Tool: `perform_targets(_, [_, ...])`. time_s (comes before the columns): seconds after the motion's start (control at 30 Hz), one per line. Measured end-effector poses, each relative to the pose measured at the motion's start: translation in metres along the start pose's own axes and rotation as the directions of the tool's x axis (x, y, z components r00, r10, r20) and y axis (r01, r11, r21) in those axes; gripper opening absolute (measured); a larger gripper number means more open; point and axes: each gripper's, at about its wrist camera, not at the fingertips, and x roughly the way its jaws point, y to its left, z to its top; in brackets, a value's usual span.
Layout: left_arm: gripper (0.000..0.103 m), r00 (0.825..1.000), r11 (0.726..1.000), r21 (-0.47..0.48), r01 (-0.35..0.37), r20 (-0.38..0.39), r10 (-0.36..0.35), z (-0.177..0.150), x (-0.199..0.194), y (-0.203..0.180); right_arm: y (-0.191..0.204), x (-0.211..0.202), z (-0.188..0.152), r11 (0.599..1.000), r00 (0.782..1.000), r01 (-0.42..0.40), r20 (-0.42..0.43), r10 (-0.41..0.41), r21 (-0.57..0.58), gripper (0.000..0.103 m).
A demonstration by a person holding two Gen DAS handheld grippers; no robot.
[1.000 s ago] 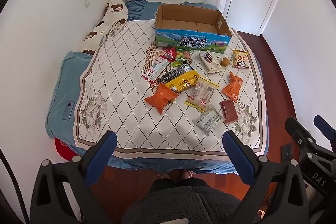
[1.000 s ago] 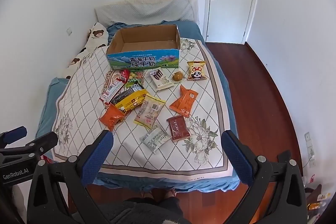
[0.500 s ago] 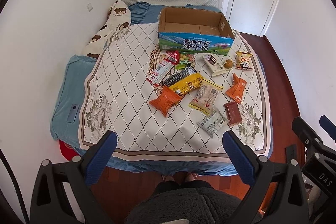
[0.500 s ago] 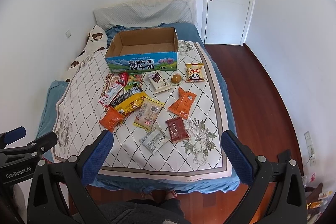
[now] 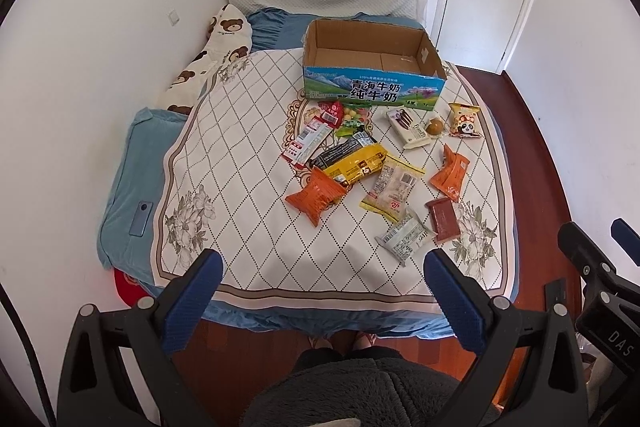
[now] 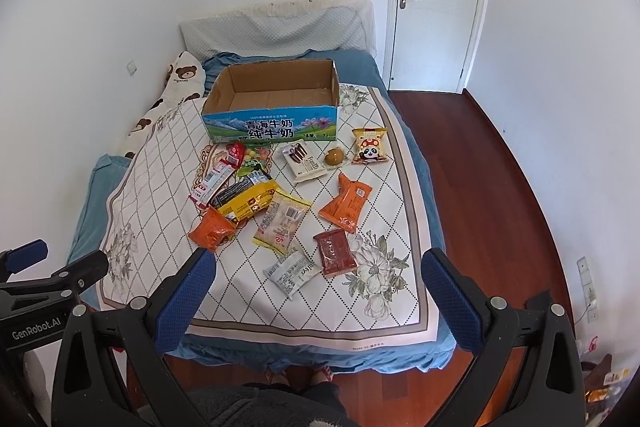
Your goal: Organize snacks
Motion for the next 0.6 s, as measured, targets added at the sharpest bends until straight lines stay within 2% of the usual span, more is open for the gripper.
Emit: perform_targets(0.6, [0.103, 1.000, 1.000, -0.006, 0.001, -0.010, -0.001, -0.0039, 0.0001, 0.0040, 0.0020, -0.0026, 0.0014, 1.000, 1.000, -0.004, 0.000, 0.004, -0.018, 0.103])
